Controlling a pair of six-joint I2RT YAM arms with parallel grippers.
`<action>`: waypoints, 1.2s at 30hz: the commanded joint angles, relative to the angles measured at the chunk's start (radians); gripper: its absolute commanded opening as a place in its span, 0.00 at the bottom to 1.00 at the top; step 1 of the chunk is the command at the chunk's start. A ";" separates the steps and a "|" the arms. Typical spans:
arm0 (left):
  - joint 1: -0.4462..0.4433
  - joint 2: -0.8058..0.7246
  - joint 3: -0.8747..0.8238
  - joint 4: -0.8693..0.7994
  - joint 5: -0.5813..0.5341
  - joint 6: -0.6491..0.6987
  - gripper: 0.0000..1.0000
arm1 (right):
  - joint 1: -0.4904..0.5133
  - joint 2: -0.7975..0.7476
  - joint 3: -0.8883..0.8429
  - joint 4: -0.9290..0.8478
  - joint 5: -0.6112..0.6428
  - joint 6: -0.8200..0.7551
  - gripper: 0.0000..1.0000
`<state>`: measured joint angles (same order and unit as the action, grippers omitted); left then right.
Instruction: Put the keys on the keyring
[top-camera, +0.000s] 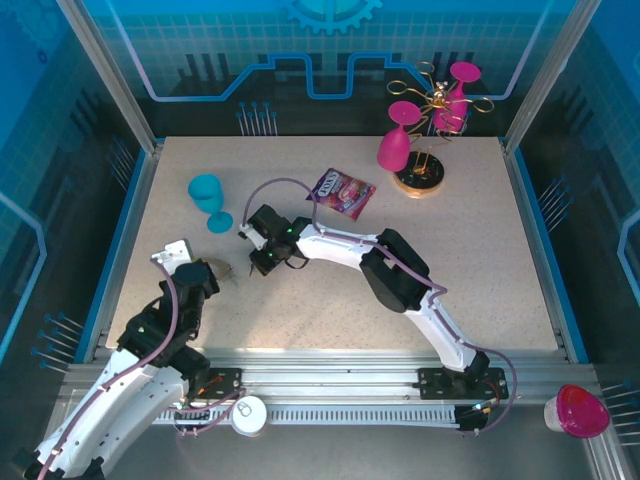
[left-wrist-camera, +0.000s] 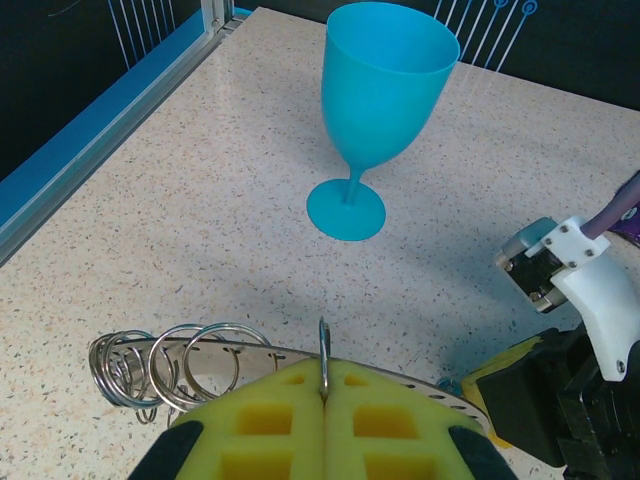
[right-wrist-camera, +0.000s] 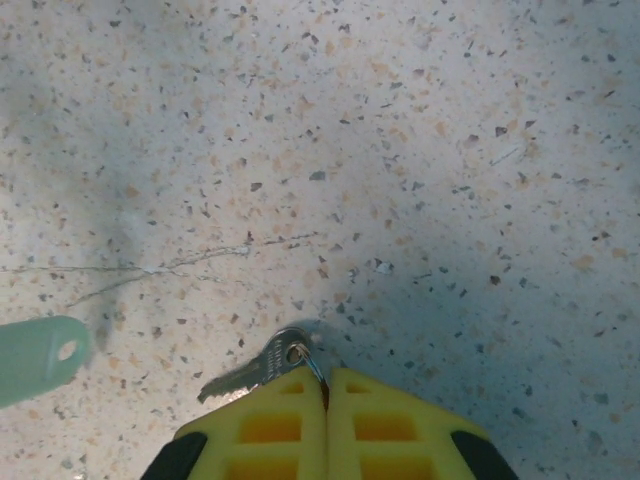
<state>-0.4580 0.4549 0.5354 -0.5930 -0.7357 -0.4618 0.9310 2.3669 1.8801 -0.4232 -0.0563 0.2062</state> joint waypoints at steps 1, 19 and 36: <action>0.007 -0.012 0.003 0.038 0.001 0.031 0.00 | 0.003 -0.064 -0.055 -0.009 -0.018 -0.017 0.00; -0.023 0.149 -0.018 0.315 0.457 0.167 0.00 | -0.059 -0.705 -0.793 -0.146 0.062 -0.007 0.00; -0.176 0.358 -0.075 0.583 0.703 0.524 0.00 | -0.220 -0.806 -0.982 -0.059 -0.097 0.050 0.29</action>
<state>-0.6296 0.8165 0.4770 -0.1051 -0.0883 -0.0181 0.7448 1.6051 0.9115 -0.4923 -0.0990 0.2699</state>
